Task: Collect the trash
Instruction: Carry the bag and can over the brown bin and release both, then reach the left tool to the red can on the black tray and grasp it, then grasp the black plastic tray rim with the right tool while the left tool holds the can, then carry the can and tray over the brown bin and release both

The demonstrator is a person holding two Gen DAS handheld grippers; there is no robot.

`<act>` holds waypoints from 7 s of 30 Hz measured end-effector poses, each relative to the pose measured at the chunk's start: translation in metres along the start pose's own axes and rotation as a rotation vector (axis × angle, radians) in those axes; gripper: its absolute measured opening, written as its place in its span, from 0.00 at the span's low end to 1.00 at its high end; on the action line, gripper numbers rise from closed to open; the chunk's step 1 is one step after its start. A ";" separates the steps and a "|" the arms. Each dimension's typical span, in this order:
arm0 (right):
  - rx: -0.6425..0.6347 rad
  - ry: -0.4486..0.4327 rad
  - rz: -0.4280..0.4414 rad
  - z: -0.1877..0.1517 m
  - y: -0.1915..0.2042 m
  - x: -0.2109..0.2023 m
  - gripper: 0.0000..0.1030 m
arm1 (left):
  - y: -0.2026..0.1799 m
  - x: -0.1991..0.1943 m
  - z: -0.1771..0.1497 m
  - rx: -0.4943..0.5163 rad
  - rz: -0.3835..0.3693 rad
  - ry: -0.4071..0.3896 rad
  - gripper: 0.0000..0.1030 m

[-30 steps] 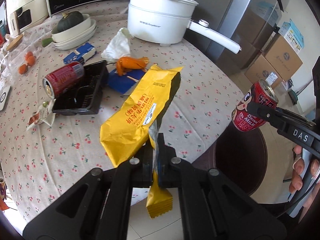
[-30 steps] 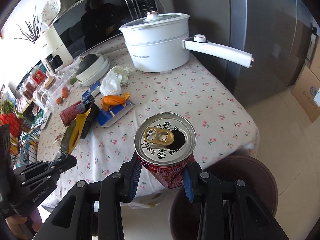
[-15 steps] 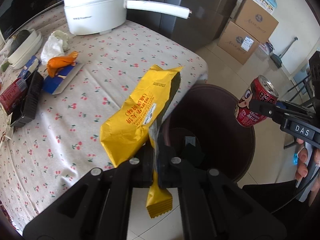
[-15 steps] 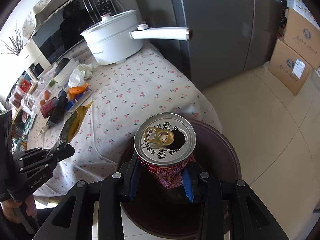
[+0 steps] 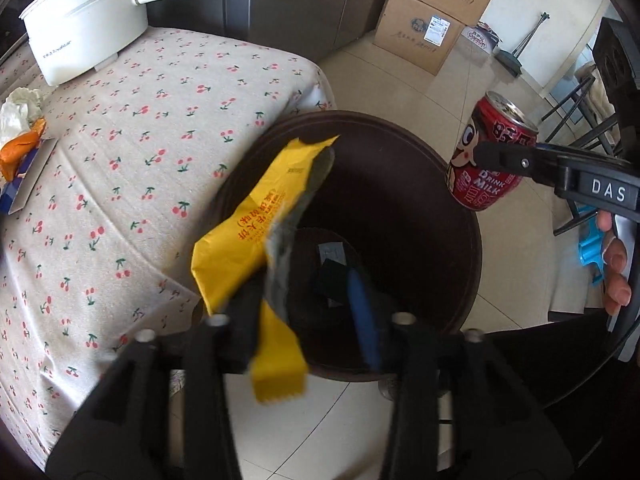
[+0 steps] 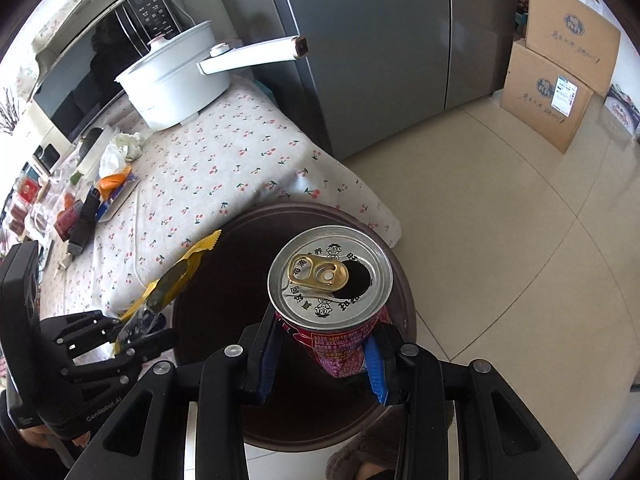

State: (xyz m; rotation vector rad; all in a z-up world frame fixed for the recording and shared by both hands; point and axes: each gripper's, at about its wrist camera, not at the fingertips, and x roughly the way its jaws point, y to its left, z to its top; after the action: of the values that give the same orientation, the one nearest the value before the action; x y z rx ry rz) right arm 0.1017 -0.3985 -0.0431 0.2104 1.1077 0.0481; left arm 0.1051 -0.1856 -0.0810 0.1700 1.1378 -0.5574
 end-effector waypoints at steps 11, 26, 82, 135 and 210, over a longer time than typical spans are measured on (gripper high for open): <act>-0.044 0.059 -0.015 -0.005 0.011 0.016 0.37 | 0.039 -0.022 0.000 -0.123 0.039 -0.060 0.81; -0.051 0.204 0.015 -0.021 0.035 0.047 0.71 | 0.081 -0.049 -0.029 -0.214 0.129 -0.062 0.81; -0.223 0.119 0.071 0.071 0.277 0.093 0.90 | 0.324 -0.135 -0.082 -0.664 0.393 -0.132 0.99; -0.366 0.200 0.338 0.018 0.451 0.178 0.83 | 0.367 -0.207 -0.135 -0.835 0.392 -0.311 0.53; 0.024 -0.017 -0.024 -0.003 -0.008 0.001 0.56 | 0.028 -0.026 -0.007 -0.147 -0.021 -0.095 0.54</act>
State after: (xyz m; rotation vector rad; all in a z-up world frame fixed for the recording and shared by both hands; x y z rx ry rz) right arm 0.0990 -0.4060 -0.0471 0.2191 1.0942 0.0116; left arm 0.1061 -0.1508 -0.0651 0.0048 1.0847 -0.4938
